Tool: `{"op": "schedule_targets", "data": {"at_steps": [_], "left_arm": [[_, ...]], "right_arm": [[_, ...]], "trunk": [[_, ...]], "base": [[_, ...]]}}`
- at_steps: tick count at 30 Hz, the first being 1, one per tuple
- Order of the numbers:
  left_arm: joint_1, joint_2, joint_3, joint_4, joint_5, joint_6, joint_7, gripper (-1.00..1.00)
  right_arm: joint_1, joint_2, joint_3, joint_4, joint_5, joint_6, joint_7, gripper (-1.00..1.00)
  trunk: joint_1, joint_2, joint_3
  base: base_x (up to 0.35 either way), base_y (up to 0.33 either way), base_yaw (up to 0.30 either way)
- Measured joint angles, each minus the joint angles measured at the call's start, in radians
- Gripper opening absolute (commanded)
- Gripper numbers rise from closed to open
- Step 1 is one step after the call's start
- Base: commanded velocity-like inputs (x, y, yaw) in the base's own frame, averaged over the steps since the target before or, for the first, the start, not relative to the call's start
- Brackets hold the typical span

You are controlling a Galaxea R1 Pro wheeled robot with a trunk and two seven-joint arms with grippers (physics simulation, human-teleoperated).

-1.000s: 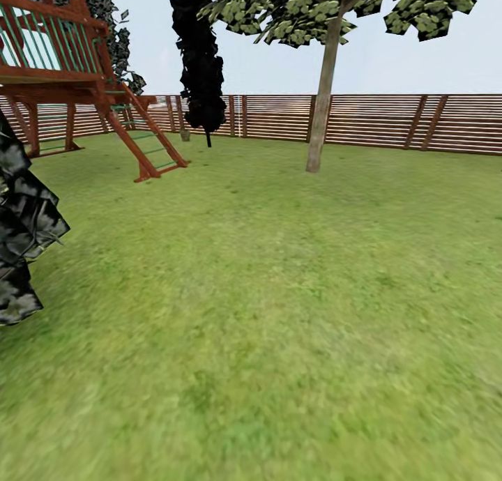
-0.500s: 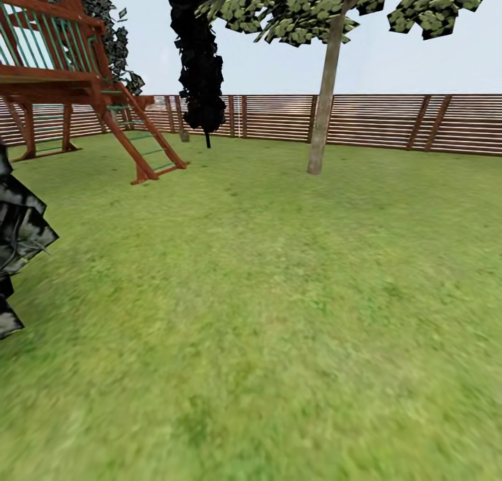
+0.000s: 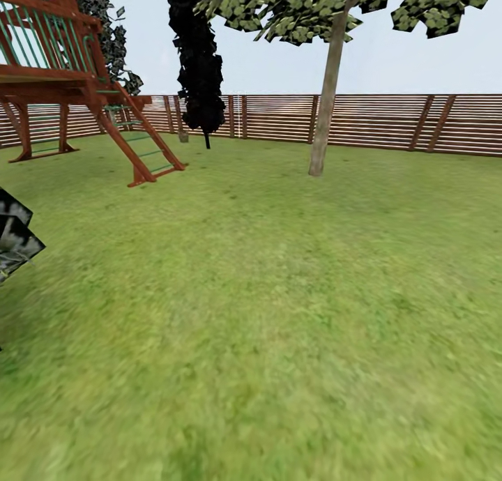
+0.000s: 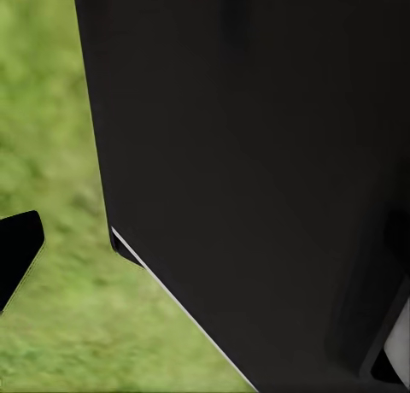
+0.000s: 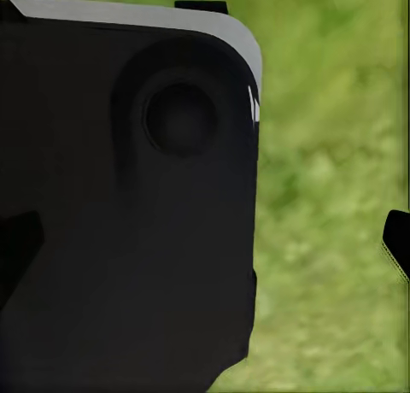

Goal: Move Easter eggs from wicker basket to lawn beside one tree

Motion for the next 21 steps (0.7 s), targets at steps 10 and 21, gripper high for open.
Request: {"op": "schedule_targets", "data": {"at_steps": [10,21], "left_arm": [[0.000,0.000,0.000,0.000,0.000,0.000,0.000,1.00],[0.000,0.000,0.000,0.000,0.000,0.000,0.000,1.00]], "right_arm": [[0.000,0.001,0.000,0.000,0.000,-0.001,0.000,1.00],[0.000,0.002,0.000,0.000,-0.001,-0.001,0.000,1.00]], "trunk": [[0.000,0.000,0.000],[0.000,0.000,0.000]], "base": [[0.340,0.000,0.000],[0.340,0.000,0.000]]}}
